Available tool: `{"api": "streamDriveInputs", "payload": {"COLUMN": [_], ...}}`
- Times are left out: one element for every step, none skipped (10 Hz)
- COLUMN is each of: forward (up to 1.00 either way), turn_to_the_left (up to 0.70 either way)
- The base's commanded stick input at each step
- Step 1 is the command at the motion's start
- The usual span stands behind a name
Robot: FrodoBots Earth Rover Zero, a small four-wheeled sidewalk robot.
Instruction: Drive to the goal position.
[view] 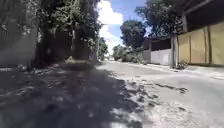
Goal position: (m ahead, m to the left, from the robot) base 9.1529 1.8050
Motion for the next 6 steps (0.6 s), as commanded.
{"api": "streamDriveInputs", "payload": {"forward": [1.0,1.0,1.0,1.0,1.0,1.0], "turn_to_the_left": [0.01,0.01,0.01,0.01,0.01,0.01]}}
